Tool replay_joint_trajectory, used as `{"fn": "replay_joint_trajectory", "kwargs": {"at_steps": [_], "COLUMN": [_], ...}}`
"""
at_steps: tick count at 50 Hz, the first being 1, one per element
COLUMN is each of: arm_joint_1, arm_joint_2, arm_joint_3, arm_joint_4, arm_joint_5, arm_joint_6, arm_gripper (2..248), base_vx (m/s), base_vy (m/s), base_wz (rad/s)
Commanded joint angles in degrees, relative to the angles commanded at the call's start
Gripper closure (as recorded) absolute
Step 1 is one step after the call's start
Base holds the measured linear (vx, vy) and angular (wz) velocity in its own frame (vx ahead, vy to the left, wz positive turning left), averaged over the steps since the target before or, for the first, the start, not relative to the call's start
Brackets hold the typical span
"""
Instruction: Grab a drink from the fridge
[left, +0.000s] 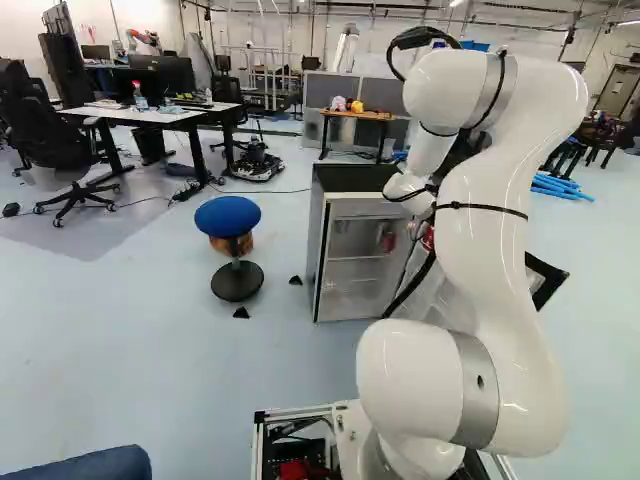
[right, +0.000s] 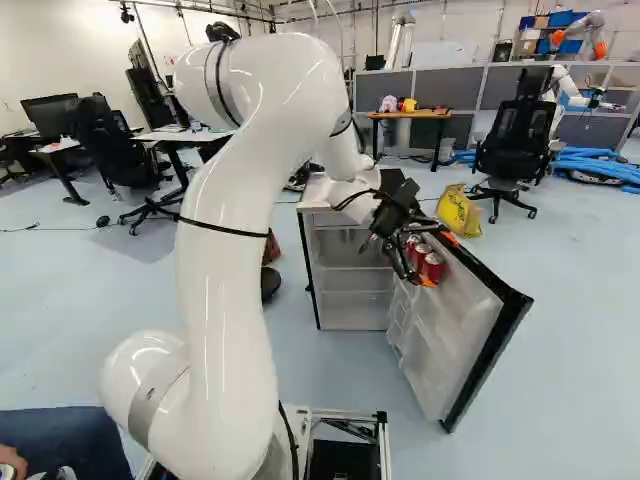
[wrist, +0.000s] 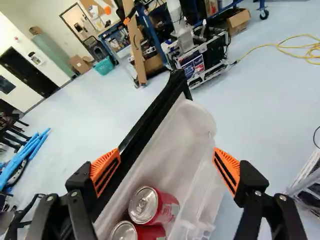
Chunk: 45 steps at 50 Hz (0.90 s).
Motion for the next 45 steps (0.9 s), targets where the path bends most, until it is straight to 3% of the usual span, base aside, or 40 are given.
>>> {"fn": "replay_joint_trajectory", "kwargs": {"at_steps": [21,31,45], "arm_joint_1": [-0.6,-0.1,0.9], "arm_joint_2": [-0.2,1.6,5.0], "arm_joint_3": [-0.4,2.7,8.2], "arm_joint_4": [-6.2,-9.9,-17.6], "arm_joint_5": [-3.4,-4.6,-6.4], "arm_joint_6": [0.0,0.0,0.0], "arm_gripper": [3,3,3], "base_vx": [0.0,0.0,0.0], "base_vy": [0.0,0.0,0.0], "base_wz": [0.0,0.0,0.0]}}
